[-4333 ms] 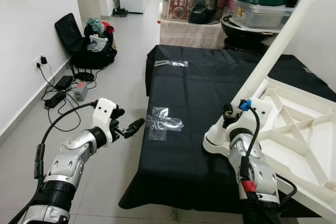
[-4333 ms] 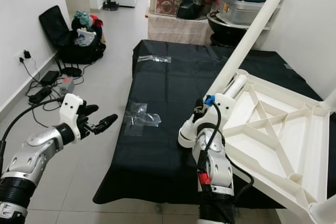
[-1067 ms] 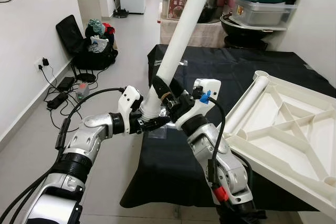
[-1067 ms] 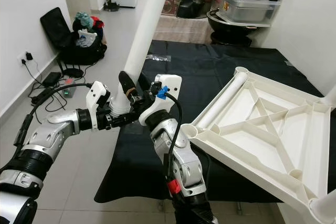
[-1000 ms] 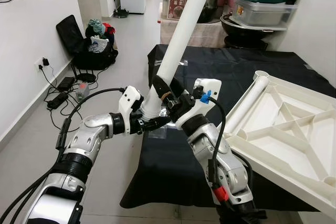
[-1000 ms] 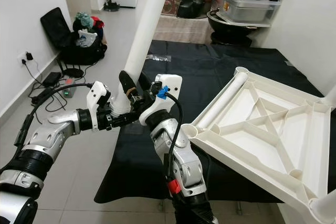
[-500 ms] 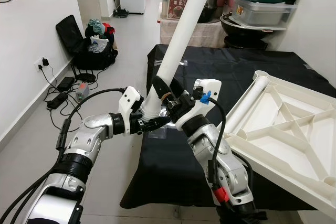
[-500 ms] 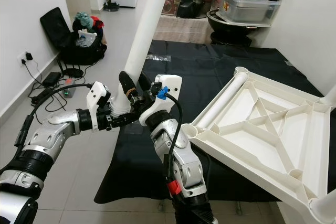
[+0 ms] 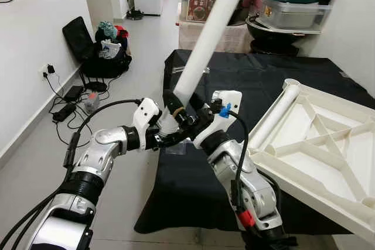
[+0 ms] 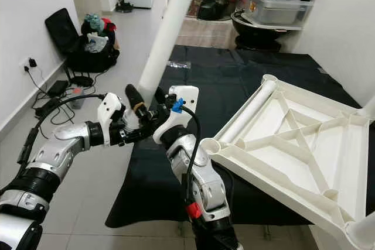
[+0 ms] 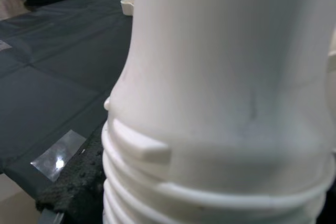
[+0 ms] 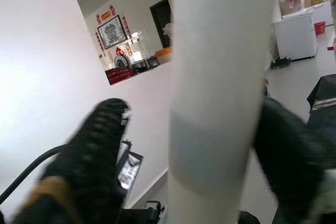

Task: Building children table

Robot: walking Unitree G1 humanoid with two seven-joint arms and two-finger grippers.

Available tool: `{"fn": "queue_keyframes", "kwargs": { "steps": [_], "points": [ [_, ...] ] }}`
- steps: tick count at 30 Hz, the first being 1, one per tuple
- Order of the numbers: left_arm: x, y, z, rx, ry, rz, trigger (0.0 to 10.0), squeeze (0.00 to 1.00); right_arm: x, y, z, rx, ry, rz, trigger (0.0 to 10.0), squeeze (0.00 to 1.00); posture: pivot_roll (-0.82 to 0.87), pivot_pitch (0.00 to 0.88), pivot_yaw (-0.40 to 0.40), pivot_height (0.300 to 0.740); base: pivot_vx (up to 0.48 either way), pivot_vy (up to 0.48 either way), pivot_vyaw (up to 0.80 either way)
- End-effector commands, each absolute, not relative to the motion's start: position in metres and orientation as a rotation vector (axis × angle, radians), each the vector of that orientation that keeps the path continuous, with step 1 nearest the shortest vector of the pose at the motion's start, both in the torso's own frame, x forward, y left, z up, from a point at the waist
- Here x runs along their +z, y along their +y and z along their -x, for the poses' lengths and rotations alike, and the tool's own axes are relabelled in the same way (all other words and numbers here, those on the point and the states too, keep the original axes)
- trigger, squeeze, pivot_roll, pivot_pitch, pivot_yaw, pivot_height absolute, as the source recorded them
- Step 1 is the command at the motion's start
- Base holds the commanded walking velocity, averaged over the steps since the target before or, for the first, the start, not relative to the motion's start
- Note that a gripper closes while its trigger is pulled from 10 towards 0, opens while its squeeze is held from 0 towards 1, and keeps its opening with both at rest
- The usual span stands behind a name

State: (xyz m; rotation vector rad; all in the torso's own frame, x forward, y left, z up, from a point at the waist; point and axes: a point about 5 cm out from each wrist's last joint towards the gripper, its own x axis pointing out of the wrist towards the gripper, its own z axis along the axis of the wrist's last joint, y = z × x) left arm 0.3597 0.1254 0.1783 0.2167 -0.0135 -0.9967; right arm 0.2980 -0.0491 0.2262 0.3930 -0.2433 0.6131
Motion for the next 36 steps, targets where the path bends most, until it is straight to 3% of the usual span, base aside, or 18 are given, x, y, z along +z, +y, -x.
{"fn": "queue_keyframes", "kwargs": {
  "steps": [1, 2, 3, 4, 20, 21, 22, 23, 36],
  "points": [
    [0.179, 0.127, -0.360, -1.003, -0.016, -0.232, 10.0, 0.00, 0.224, -0.047, -0.297, 0.625, -0.228, -0.398, 10.0, 1.00, 0.04, 0.000, -0.042, 0.740, 0.000, 0.000, 0.00],
    [0.178, 0.127, -0.360, -1.005, -0.013, -0.241, 10.0, 0.00, 0.225, -0.047, -0.297, 0.626, -0.230, -0.396, 10.0, 0.82, 0.04, 0.000, -0.042, 0.740, 0.000, 0.000, 0.00],
    [0.178, 0.127, -0.360, -1.005, -0.013, -0.241, 10.0, 0.00, 0.225, -0.047, -0.297, 0.626, -0.230, -0.396, 10.0, 0.82, 0.04, 0.000, -0.042, 0.740, 0.000, 0.000, 0.00],
    [0.174, 0.130, -0.357, -1.015, 0.002, -0.257, 10.0, 0.00, 0.228, -0.049, -0.299, 0.628, -0.239, -0.405, 10.0, 0.00, 0.05, 0.000, -0.039, 0.740, 0.000, 0.000, 0.00],
    [0.139, 0.148, -0.335, -1.107, 0.107, -0.428, 10.0, 0.00, 0.252, -0.075, -0.335, 0.601, -0.180, -0.632, 10.0, 0.00, 0.06, 0.000, -0.055, 0.740, 0.000, 0.000, 0.00],
    [0.139, 0.149, -0.335, -1.106, 0.107, -0.430, 10.0, 0.00, 0.251, -0.075, -0.336, 0.597, -0.163, -0.648, 8.7, 0.00, 0.06, 0.000, -0.057, 0.740, 0.000, 0.000, 0.00],
    [0.139, 0.149, -0.335, -1.106, 0.107, -0.430, 10.0, 0.00, 0.251, -0.075, -0.336, 0.597, -0.163, -0.648, 8.7, 0.00, 0.06, 0.000, -0.057, 0.740, 0.000, 0.000, 0.00],
    [0.140, 0.149, -0.335, -1.101, 0.105, -0.432, 10.0, 0.00, 0.247, -0.075, -0.337, 0.591, -0.145, -0.663, 0.0, 0.00, 0.07, 0.000, -0.059, 0.740, 0.000, 0.000, 0.00],
    [0.141, 0.152, -0.336, -1.091, 0.089, -0.453, 10.0, 0.00, 0.222, -0.067, -0.330, 0.575, 0.020, -0.852, 0.0, 0.00, 0.06, 0.000, -0.049, 0.740, 0.000, 0.000, 0.00]
  ]
}}
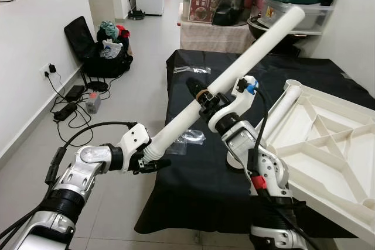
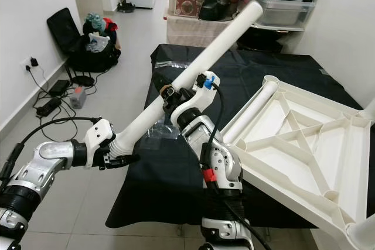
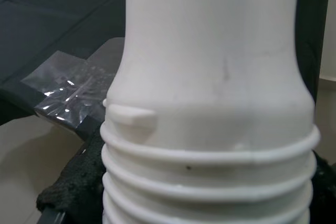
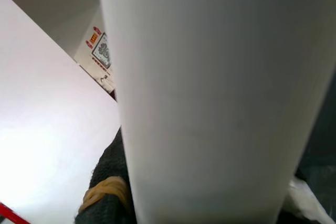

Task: Building children table

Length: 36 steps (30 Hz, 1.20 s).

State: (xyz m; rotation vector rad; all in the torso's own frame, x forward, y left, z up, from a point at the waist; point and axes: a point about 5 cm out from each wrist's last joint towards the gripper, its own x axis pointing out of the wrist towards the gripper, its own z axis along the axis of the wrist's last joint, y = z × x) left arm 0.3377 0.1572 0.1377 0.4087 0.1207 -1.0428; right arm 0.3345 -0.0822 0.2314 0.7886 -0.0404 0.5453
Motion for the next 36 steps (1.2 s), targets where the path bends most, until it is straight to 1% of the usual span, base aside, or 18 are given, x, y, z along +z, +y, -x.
{"fn": "queue_keyframes", "kwargs": {
  "steps": [1, 16, 17, 19, 20, 22, 23, 24, 25, 26, 36],
  "points": [
    [0.142, 0.152, -0.337, -1.087, 0.080, -0.453, 10.0, 0.00, 0.221, -0.066, -0.328, 0.586, 0.027, -0.855, 0.0, 0.00, 0.06, 0.000, -0.048, 0.740, 0.000, 0.000, 0.00],
    [0.144, 0.154, -0.340, -1.059, 0.067, -0.449, 10.0, 0.00, 0.225, -0.063, -0.322, 0.624, 0.046, -0.875, 0.0, 0.00, 0.06, 0.000, -0.049, 0.740, 0.000, 0.000, 0.00],
    [0.144, 0.153, -0.340, -1.059, 0.066, -0.448, 10.0, 0.00, 0.224, -0.061, -0.320, 0.636, 0.056, -0.861, 10.0, 0.00, 0.06, 0.000, -0.048, 0.740, 0.000, 0.000, 0.00],
    [0.144, 0.153, -0.340, -1.059, 0.066, -0.448, 10.0, 0.00, 0.224, -0.061, -0.320, 0.636, 0.056, -0.861, 10.0, 0.00, 0.06, 0.000, -0.048, 0.740, 0.000, 0.000, 0.00],
    [0.144, 0.153, -0.340, -1.061, 0.065, -0.448, 10.0, 0.00, 0.223, -0.059, -0.318, 0.644, 0.061, -0.849, 10.0, 0.27, 0.05, 0.000, -0.047, 0.740, 0.000, 0.000, 0.00],
    [0.144, 0.153, -0.340, -1.061, 0.065, -0.448, 10.0, 0.00, 0.223, -0.059, -0.318, 0.644, 0.061, -0.849, 10.0, 0.27, 0.05, 0.000, -0.047, 0.740, 0.000, 0.000, 0.00],
    [0.144, 0.153, -0.340, -1.062, 0.064, -0.447, 10.0, 0.00, 0.223, -0.059, -0.318, 0.642, 0.064, -0.838, 10.0, 1.00, 0.05, 0.000, -0.048, 0.740, 0.000, 0.000, 0.00],
    [0.144, 0.153, -0.340, -1.062, 0.064, -0.447, 10.0, 0.00, 0.223, -0.059, -0.318, 0.642, 0.064, -0.838, 10.0, 1.00, 0.05, 0.000, -0.048, 0.740, 0.000, 0.000, 0.00],
    [0.145, 0.153, -0.340, -1.062, 0.063, -0.446, 10.0, 0.00, 0.222, -0.060, -0.318, 0.641, 0.066, -0.826, 10.0, 0.93, 0.05, 0.000, -0.050, 0.740, 0.000, 0.000, 0.00],
    [0.145, 0.153, -0.341, -1.063, 0.062, -0.445, 10.0, 0.00, 0.222, -0.059, -0.317, 0.643, 0.067, -0.810, 10.0, 0.01, 0.05, 0.000, -0.050, 0.740, 0.000, 0.000, 0.00],
    [0.145, 0.153, -0.341, -1.063, 0.059, -0.438, 10.0, 0.00, 0.218, -0.058, -0.316, 0.632, 0.078, -0.782, 10.0, 0.00, 0.06, 0.000, -0.053, 0.740, 0.000, 0.000, 0.00]
  ]
}}
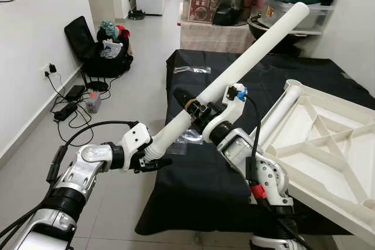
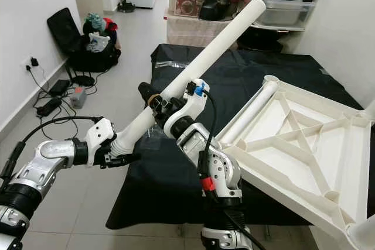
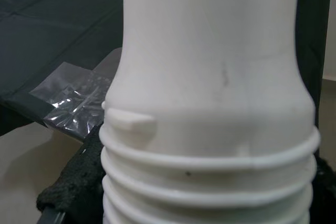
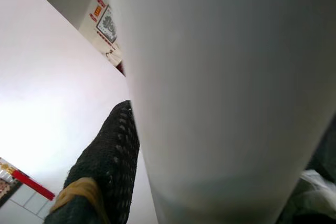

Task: Building children table

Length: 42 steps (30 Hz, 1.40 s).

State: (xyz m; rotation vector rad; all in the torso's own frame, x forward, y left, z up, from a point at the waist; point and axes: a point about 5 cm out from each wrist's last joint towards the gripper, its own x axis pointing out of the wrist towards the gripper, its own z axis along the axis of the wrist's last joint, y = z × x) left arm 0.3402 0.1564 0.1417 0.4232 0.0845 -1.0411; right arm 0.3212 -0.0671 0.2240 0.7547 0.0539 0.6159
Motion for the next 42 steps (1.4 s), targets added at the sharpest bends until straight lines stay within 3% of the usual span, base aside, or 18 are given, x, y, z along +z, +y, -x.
{"fn": "queue_keyframes", "kwargs": {
  "steps": [1, 14, 15, 17, 19, 21, 22, 23, 32, 33, 39, 42],
  "points": [
    [0.145, 0.152, -0.341, -1.063, 0.059, -0.438, 10.0, 0.00, 0.217, -0.058, -0.317, 0.623, 0.076, -0.779, 10.0, 0.00, 0.06, 0.000, -0.053, 0.740, 0.000, 0.000, 0.00],
    [0.146, 0.147, -0.341, -1.077, 0.050, -0.426, 10.0, 0.00, 0.201, -0.053, -0.321, 0.499, 0.073, -0.795, 10.0, 0.00, 0.06, 0.000, -0.052, 0.740, 0.000, 0.000, 0.00],
    [0.146, 0.146, -0.341, -1.078, 0.048, -0.424, 10.0, 0.00, 0.199, -0.052, -0.321, 0.485, 0.075, -0.802, 9.0, 0.00, 0.06, 0.000, -0.054, 0.740, 0.000, 0.000, 0.00],
    [0.147, 0.146, -0.341, -1.079, 0.047, -0.423, 10.0, 0.00, 0.198, -0.052, -0.321, 0.483, 0.077, -0.803, 9.0, 0.00, 0.06, 0.000, -0.054, 0.740, 0.000, 0.000, 0.00],
    [0.146, 0.145, -0.341, -1.079, 0.045, -0.420, 10.0, 0.00, 0.195, -0.052, -0.321, 0.470, 0.082, -0.813, 5.5, 0.00, 0.06, 0.000, -0.055, 0.740, 0.000, 0.000, 0.00],
    [0.146, 0.145, -0.341, -1.079, 0.045, -0.419, 10.0, 0.00, 0.195, -0.052, -0.322, 0.464, 0.084, -0.818, 5.5, 0.00, 0.06, 0.000, -0.055, 0.740, 0.000, 0.000, 0.00],
    [0.147, 0.144, -0.341, -1.078, 0.044, -0.418, 10.0, 0.00, 0.194, -0.052, -0.322, 0.456, 0.084, -0.826, 1.8, 0.00, 0.06, 0.000, -0.056, 0.740, 0.000, 0.000, 0.00],
    [0.147, 0.144, -0.341, -1.078, 0.042, -0.417, 10.0, 0.00, 0.193, -0.052, -0.322, 0.450, 0.083, -0.831, 0.0, 0.00, 0.06, 0.000, -0.056, 0.740, 0.000, 0.000, 0.00],
    [0.149, 0.142, -0.342, -1.080, 0.032, -0.402, 10.0, 0.00, 0.192, -0.051, -0.322, 0.433, 0.074, -0.880, 0.0, 0.00, 0.06, 0.000, -0.055, 0.740, 0.000, 0.000, 0.00],
    [0.150, 0.141, -0.342, -1.080, 0.024, -0.383, 10.0, 1.00, 0.192, -0.051, -0.322, 0.431, 0.072, -0.883, 0.0, 0.00, 0.06, 0.000, -0.054, 0.740, 0.000, 0.000, 0.00],
    [0.152, 0.142, -0.342, -1.097, 0.010, -0.350, 10.0, 1.00, 0.192, -0.052, -0.322, 0.426, 0.063, -0.883, 0.0, 0.00, 0.06, 0.000, -0.054, 0.740, 0.000, 0.000, 0.00],
    [0.160, 0.145, -0.343, -1.077, -0.030, -0.307, 10.0, 1.00, 0.197, -0.066, -0.328, 0.378, 0.005, -0.814, 0.0, 0.00, 0.06, 0.000, -0.054, 0.740, 0.000, 0.000, 0.00]
  ]
}}
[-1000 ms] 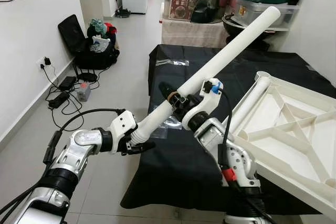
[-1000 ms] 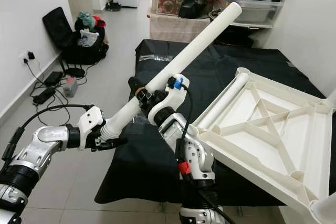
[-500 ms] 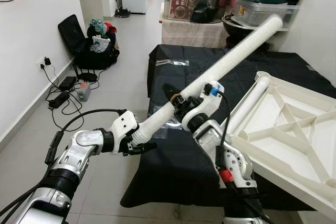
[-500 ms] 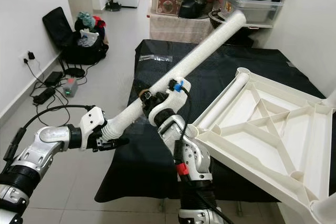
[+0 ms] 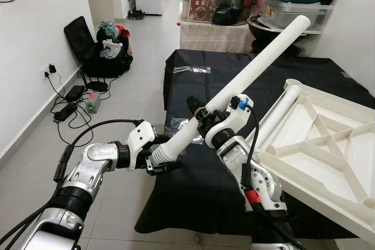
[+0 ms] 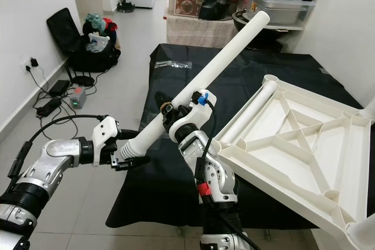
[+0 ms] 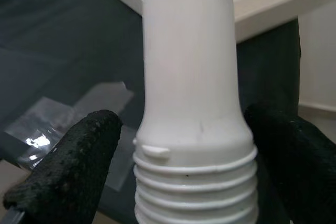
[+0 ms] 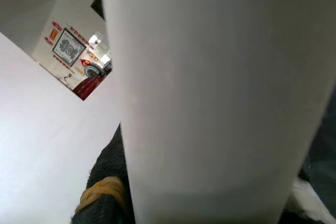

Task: Building children table

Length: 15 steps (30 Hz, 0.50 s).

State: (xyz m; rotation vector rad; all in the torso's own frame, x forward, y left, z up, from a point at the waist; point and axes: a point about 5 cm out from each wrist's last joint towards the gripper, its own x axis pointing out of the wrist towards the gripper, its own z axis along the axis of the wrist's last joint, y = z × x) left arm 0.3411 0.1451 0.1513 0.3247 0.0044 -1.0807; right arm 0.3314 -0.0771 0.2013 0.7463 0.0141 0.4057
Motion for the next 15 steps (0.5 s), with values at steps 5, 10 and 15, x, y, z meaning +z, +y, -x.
{"fn": "queue_keyframes", "kwargs": {
  "steps": [5, 10, 15],
  "points": [
    [0.163, 0.148, -0.344, -1.027, -0.048, -0.286, 10.0, 1.00, 0.217, -0.103, -0.344, 0.263, -0.124, -0.691, 0.0, 0.00, 0.06, 0.000, -0.056, 0.740, 0.000, 0.000, 0.00],
    [0.159, 0.154, -0.345, -0.949, -0.045, -0.266, 10.0, 1.00, 0.247, -0.147, -0.354, 0.204, -0.259, -0.559, 0.0, 0.00, 0.06, 0.000, -0.055, 0.740, 0.000, 0.000, 0.00],
    [0.155, 0.157, -0.344, -0.903, -0.047, -0.229, 10.0, 1.00, 0.263, -0.171, -0.355, 0.197, -0.329, -0.385, 0.0, 0.00, 0.06, 0.000, -0.063, 0.740, 0.000, 0.000, 0.00]
  ]
}}
